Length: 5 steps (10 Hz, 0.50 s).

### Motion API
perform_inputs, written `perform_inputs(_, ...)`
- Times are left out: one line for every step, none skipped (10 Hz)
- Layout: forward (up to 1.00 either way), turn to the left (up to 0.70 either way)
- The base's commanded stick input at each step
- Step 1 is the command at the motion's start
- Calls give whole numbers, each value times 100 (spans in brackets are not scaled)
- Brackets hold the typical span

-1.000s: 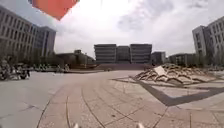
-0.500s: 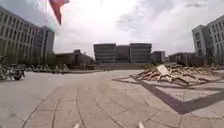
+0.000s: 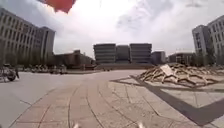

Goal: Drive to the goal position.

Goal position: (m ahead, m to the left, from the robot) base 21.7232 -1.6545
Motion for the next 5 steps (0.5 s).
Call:
perform_inputs(70,0)
perform_inputs(70,0)
perform_inputs(70,0)
perform_inputs(70,0)
perform_inputs(70,0)
